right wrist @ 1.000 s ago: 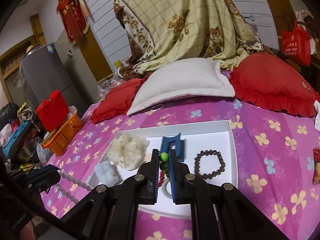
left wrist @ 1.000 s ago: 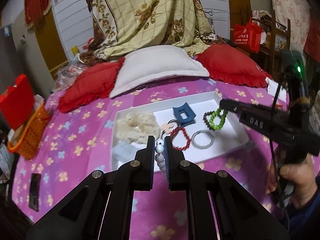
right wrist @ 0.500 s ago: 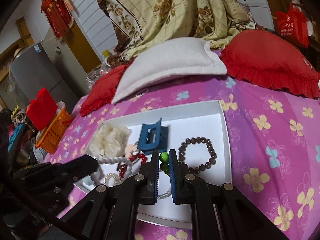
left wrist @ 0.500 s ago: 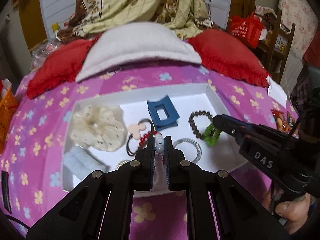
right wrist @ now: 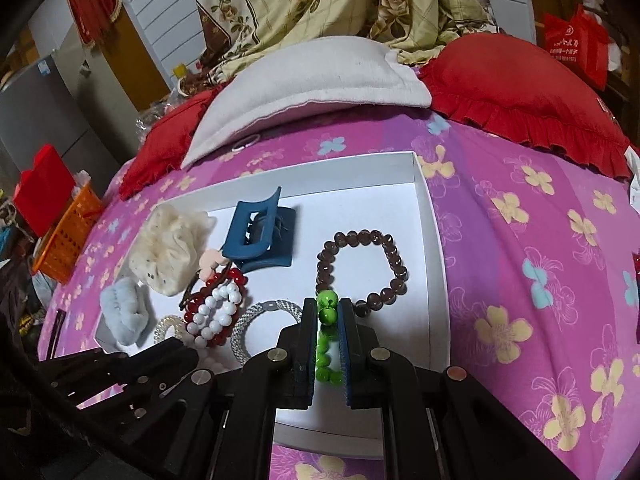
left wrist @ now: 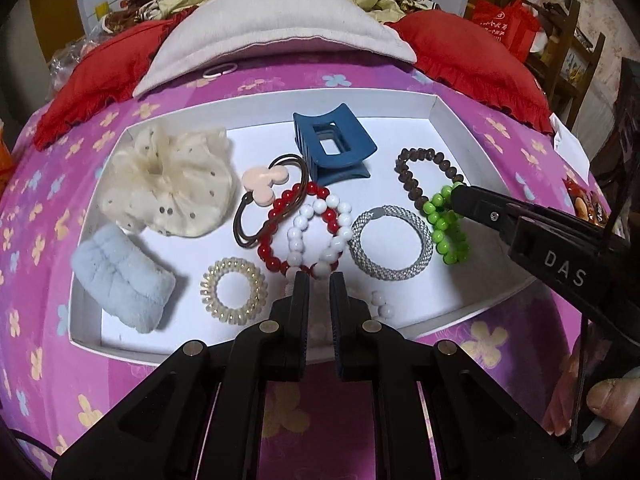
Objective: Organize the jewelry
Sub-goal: 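Release both bracelets in the tray and withdraw both open tools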
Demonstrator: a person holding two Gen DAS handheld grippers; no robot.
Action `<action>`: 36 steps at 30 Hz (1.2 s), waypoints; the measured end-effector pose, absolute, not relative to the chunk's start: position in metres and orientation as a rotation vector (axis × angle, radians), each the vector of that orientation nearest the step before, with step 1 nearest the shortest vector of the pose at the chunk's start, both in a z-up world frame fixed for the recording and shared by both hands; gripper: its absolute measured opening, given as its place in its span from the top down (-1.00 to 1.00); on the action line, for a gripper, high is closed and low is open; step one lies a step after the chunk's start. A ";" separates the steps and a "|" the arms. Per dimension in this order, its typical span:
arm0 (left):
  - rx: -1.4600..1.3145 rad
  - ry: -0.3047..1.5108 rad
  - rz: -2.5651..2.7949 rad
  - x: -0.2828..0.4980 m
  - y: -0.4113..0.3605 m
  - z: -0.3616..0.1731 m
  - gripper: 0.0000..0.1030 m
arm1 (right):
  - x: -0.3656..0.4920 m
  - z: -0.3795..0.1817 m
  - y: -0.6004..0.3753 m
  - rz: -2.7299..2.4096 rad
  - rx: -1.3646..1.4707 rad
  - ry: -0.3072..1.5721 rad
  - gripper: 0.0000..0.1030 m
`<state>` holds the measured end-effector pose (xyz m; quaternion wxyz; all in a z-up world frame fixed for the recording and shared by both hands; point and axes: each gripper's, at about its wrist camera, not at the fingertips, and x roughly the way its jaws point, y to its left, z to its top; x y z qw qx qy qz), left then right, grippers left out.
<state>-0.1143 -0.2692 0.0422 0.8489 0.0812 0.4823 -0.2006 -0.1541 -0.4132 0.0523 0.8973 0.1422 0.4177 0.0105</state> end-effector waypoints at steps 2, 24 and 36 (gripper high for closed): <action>0.161 1.013 -0.428 -0.117 -0.267 0.045 0.56 | -0.155 0.052 -0.415 0.016 0.305 0.867 0.71; 0.266 0.802 -0.240 -0.172 -0.229 0.097 0.08 | -0.169 0.051 -0.371 0.080 0.236 0.825 0.34; 0.205 0.761 -0.126 -0.189 -0.181 0.118 0.08 | -0.167 0.030 -0.321 0.123 0.080 0.843 0.30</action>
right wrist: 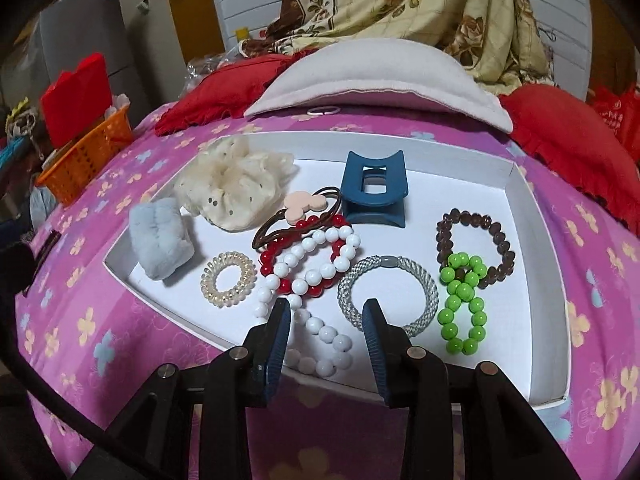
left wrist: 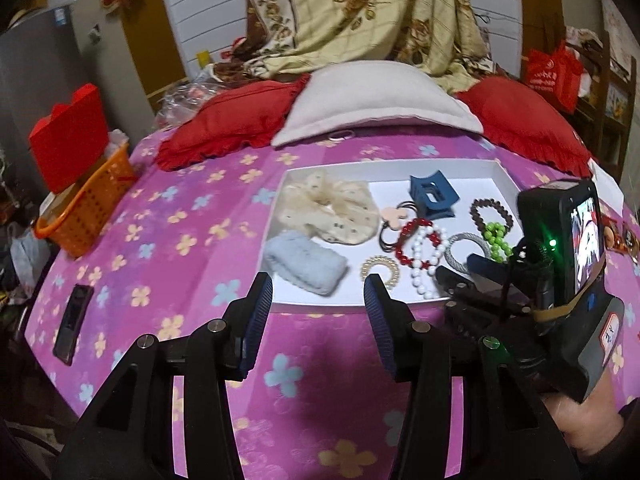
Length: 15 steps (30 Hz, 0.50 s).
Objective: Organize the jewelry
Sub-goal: 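Release both bracelets in the tray and withdraw both open tools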
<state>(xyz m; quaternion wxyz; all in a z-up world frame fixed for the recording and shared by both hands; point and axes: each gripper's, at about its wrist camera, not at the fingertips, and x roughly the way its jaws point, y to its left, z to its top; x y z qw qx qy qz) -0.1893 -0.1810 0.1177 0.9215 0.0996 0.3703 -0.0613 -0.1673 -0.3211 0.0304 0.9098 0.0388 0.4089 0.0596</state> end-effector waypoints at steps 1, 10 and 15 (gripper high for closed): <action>0.201 0.759 -0.120 -0.190 -0.178 0.119 0.07 | -0.167 0.030 -0.322 0.123 0.087 0.842 0.30; 0.174 0.730 -0.073 -0.201 -0.156 0.130 0.06 | -0.178 0.031 -0.321 0.103 0.083 0.822 0.25; 0.166 0.710 -0.058 -0.210 -0.146 0.138 0.06 | -0.189 0.039 -0.322 0.086 0.067 0.804 0.24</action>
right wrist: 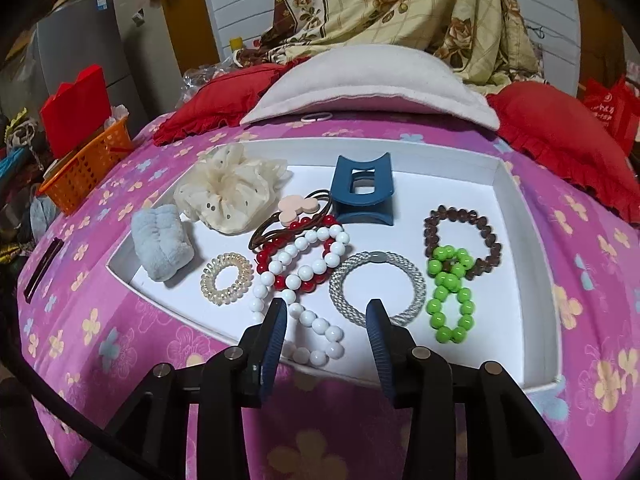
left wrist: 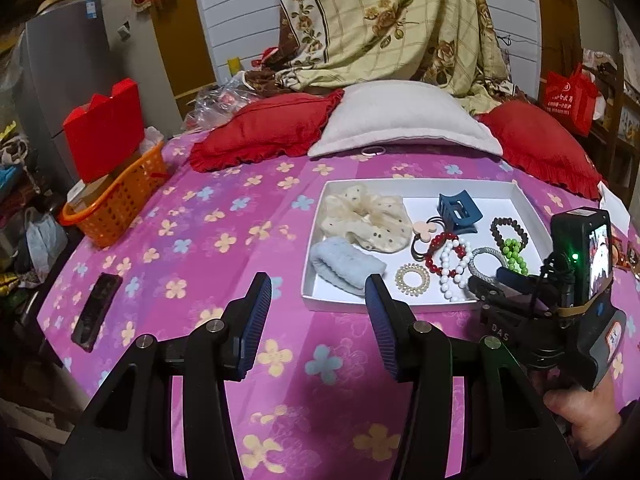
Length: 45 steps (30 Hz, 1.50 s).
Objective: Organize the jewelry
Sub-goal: 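Release both bracelets in the tray and withdraw both open tools, then move both tools back over the tray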
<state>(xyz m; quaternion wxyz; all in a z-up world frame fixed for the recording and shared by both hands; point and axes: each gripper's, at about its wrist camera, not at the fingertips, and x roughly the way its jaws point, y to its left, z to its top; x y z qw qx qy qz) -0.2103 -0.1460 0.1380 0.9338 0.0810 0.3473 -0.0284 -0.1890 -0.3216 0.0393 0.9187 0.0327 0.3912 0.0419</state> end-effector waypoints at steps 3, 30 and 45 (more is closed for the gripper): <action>0.161 0.694 -0.047 -0.218 -0.141 0.143 0.06 | -0.201 0.048 -0.322 0.076 0.067 0.781 0.24; 0.092 0.620 -0.057 -0.252 -0.095 0.160 -0.52 | -0.277 0.070 -0.337 0.010 0.221 0.725 0.14; 0.062 0.851 -0.263 -0.110 -0.123 0.082 -0.50 | -0.165 0.068 -0.364 0.097 0.286 0.781 0.14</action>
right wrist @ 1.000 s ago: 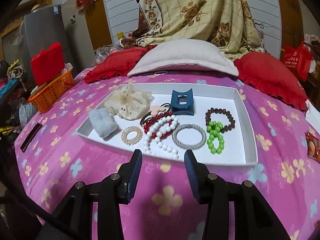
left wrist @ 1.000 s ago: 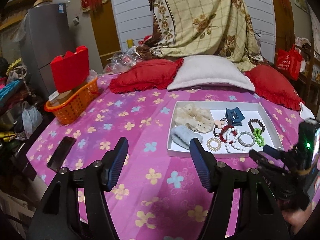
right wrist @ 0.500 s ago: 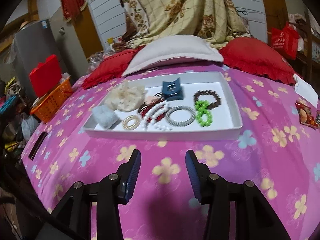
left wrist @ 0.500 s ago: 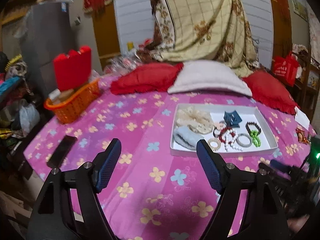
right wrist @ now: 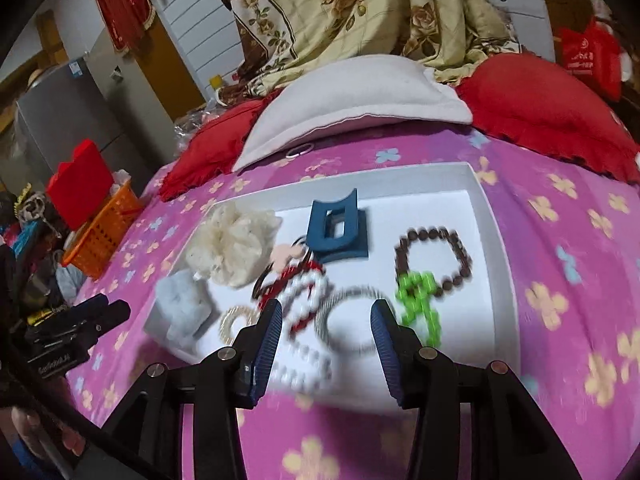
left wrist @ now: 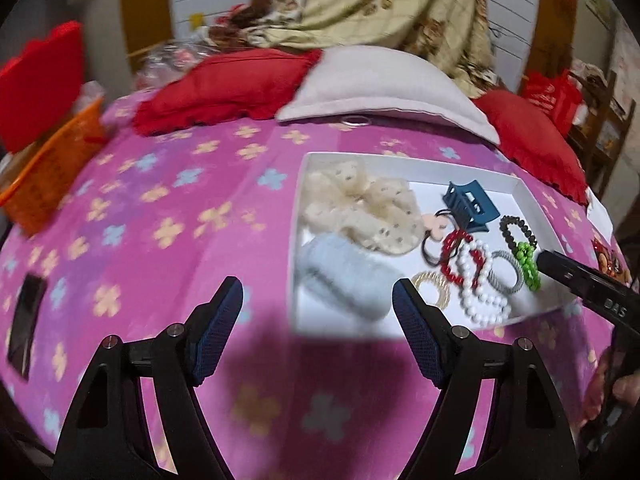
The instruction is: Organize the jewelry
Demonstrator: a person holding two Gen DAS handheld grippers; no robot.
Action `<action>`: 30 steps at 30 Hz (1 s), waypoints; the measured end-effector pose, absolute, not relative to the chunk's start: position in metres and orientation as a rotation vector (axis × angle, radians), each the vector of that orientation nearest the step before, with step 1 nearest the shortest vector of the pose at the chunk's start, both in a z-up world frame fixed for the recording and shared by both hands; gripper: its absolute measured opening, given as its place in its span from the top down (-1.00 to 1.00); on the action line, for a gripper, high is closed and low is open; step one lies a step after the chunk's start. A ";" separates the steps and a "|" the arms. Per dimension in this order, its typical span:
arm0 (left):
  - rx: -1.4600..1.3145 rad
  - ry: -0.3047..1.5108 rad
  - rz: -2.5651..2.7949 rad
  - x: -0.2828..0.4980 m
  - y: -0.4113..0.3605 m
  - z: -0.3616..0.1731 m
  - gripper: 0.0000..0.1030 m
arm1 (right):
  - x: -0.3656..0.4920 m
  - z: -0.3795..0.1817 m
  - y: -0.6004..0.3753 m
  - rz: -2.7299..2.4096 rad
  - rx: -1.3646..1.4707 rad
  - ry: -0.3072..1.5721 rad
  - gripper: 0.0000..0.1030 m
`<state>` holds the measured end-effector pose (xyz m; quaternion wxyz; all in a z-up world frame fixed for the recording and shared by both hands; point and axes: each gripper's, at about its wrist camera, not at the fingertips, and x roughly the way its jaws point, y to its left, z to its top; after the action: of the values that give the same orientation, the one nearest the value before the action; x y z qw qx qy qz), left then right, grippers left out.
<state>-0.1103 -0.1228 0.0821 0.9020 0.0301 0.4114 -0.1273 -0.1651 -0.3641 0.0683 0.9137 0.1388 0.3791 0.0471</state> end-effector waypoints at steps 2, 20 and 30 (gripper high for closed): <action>0.075 0.859 -0.297 -0.094 -0.134 0.081 -0.46 | -0.144 0.066 -0.366 0.072 0.283 0.791 0.14; 0.211 1.082 -0.474 0.002 -0.233 0.036 0.87 | -0.088 0.051 -0.384 0.017 0.309 0.877 0.85; 0.205 1.014 -0.466 -0.016 -0.221 0.074 0.62 | -0.132 0.073 -0.407 0.049 0.353 0.823 0.25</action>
<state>-0.0164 -0.2215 0.0740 0.8433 0.0970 0.4803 -0.2207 -0.1320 -0.4068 0.0733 0.9012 0.1708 0.3977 0.0239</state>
